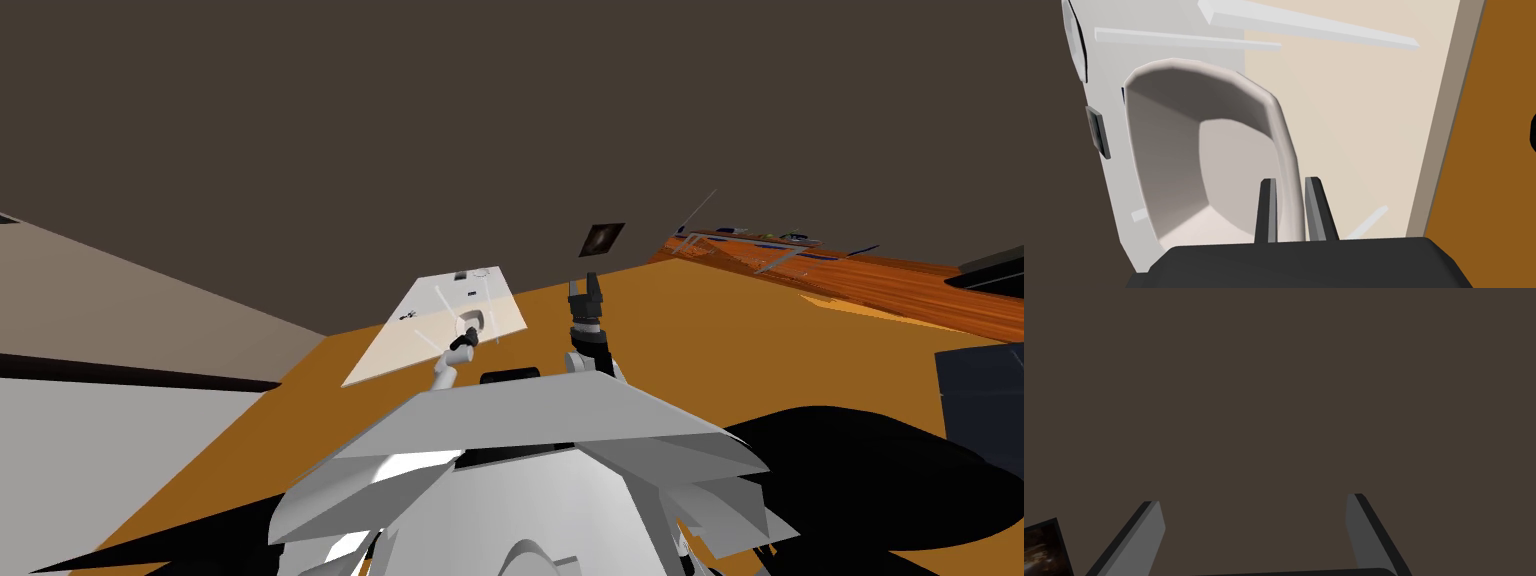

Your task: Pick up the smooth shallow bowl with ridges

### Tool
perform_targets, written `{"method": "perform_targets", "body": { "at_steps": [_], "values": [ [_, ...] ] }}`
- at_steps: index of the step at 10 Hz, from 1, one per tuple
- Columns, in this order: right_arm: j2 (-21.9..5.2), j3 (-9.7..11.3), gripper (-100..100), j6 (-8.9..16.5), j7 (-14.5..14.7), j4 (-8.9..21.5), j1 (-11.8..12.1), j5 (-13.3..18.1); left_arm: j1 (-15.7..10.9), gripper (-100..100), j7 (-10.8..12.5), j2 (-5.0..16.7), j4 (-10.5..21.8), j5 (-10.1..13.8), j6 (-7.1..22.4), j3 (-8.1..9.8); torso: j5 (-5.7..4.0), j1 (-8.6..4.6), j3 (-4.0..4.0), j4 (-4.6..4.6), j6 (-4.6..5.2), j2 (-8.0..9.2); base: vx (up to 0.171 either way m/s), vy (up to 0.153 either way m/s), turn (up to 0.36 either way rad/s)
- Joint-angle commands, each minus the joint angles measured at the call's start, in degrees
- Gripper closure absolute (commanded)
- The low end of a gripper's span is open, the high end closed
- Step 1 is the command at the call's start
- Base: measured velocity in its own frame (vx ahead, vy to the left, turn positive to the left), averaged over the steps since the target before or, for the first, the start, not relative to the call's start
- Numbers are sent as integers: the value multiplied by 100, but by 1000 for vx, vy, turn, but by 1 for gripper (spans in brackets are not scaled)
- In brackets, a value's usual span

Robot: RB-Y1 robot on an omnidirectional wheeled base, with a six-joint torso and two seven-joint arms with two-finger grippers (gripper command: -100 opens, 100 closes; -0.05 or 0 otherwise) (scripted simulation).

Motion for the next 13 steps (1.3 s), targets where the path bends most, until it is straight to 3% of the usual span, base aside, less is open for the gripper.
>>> {"method": "perform_targets", "body": {
  "at_steps": [1, 2, 4, 5, 6, 7, 8, 9, 10, 13],
  "values": [
    [0, 0, 0, 0, 0, 0, 0, 0, 252, 100, 3, 6, -286, -2, 59, -20, 0, 0, 0, 0, 0, 0, 33, -8, -32],
    [0, 0, 0, 0, 0, 0, 0, 0, 252, 100, 3, 6, -321, -2, 59, -20, 0, -2, -1, -3, 0, 0, 28, -9, -22],
    [0, 0, 0, 0, 0, 0, 0, 0, 690, 100, 8, 24, -776, 0, 188, -59, -1, -3, -2, -5, 1, 0, 39, -9, -56],
    [0, 0, 0, 0, 0, 0, 0, 0, 712, 100, 8, 24, -882, 0, 188, -59, -2, -3, -5, -6, 1, -4, 31, 0, -13],
    [0, 0, 0, 0, 0, 0, 0, 0, 942, 100, 10, 34, -1093, 2, 252, -79, -2, 0, -4, -4, 2, -5, 34, -2, -38],
    [0, 0, 0, 0, 0, 0, 0, 0, 942, 100, 10, 34, -1162, 2, 252, -79, -1, -2, -5, -6, 2, -3, 24, -3, -19],
    [0, 0, 0, 0, 0, 0, 0, 0, 1171, 100, 13, 43, -1381, 3, 316, -98, -3, -3, -3, -3, 3, -2, 32, -3, -55],
    [0, 0, 0, 0, 0, 0, 0, 0, 1171, 100, 13, 43, -1442, 3, 316, -98, -3, -2, -4, -5, 3, -3, 25, 0, -14],
    [0, 0, 0, 0, 0, 0, 0, 0, 1401, 100, 16, 52, -1625, 4, 380, -118, -4, -2, -3, -3, 4, -2, 31, -4, -40],
    [0, 0, 0, 0, 0, 0, 0, 0, 1631, 100, 18, 61, -2003, 5, 444, -137, -5, -6, -2, -4, 4, -1, 26, -5, -27]
  ]
}}
